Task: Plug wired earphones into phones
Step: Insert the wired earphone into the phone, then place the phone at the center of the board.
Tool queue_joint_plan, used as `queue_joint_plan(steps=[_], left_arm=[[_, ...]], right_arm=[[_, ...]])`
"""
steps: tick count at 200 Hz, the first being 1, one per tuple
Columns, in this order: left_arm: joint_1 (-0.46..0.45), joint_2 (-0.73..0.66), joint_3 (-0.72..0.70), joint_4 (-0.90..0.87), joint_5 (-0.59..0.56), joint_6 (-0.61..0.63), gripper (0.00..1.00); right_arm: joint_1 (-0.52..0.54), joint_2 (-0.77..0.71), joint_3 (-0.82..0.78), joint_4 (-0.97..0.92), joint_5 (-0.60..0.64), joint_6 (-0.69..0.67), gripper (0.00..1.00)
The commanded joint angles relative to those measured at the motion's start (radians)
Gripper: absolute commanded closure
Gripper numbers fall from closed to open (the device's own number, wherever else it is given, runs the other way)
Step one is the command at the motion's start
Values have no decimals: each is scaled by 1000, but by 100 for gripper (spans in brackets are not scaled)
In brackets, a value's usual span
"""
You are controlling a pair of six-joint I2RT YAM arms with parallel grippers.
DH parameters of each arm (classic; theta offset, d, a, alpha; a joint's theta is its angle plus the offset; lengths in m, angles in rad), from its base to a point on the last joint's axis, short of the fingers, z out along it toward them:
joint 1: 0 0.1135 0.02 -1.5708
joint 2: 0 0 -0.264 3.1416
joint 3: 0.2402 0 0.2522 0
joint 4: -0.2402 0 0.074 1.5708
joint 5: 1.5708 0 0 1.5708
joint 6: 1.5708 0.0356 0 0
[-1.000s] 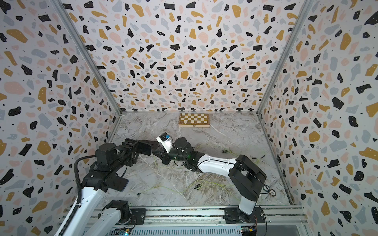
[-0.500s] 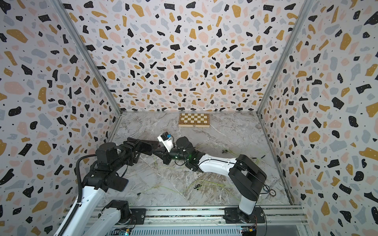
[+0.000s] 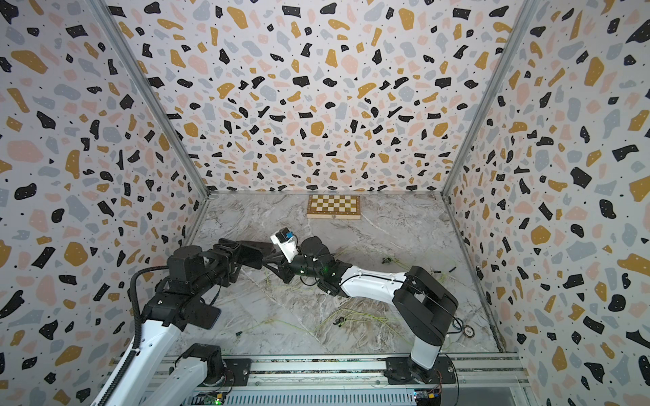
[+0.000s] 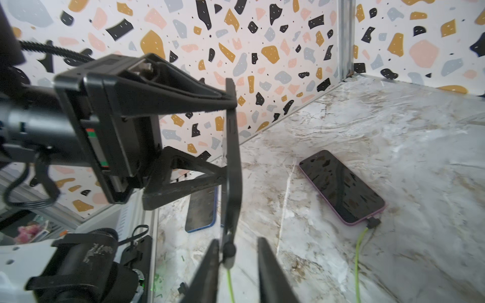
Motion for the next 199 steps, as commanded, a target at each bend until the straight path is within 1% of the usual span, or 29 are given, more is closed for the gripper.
queue_joint_plan(steps=[1, 11, 19, 33, 51, 68, 79, 104, 125, 149, 160, 177, 191, 199], left_arm=[[-7, 7, 50, -46, -66, 49, 50], [-8, 19, 50, -61, -98, 52, 50], [-7, 30, 49, -74, -125, 57, 50], [-7, 55, 39, -96, -174, 58, 49], [-7, 93, 2, -60, -228, 37, 49], [-4, 150, -31, 14, -250, 20, 49], [-2, 203, -30, 32, -265, 9, 49], [13, 320, 1, 31, -311, 6, 49], [35, 392, 20, 18, -337, -20, 50], [46, 440, 4, 18, -375, -52, 50], [54, 461, -9, 32, -380, -63, 50], [72, 499, -19, 70, -377, -54, 50], [87, 543, -13, 88, -357, -46, 50], [96, 569, -5, 98, -336, -41, 50]], right_arm=[[-10, -106, -7, -38, 93, -75, 43], [-13, -140, -29, -51, 119, -94, 33], [-14, -169, -47, -58, 135, -116, 30], [-13, -218, -75, -75, 168, -153, 28], [-15, -283, -118, -97, 219, -219, 28], [-19, -345, -178, -104, 282, -264, 27], [-30, -386, -213, -119, 297, -281, 28], [-64, -473, -270, -187, 303, -294, 29], [-71, -538, -324, -228, 374, -294, 30], [-91, -599, -390, -236, 420, -274, 30], [-112, -615, -399, -261, 420, -238, 25], [-158, -626, -393, -308, 360, -208, 21], [-174, -629, -391, -336, 349, -194, 8], [-177, -631, -393, -346, 339, -199, 4]])
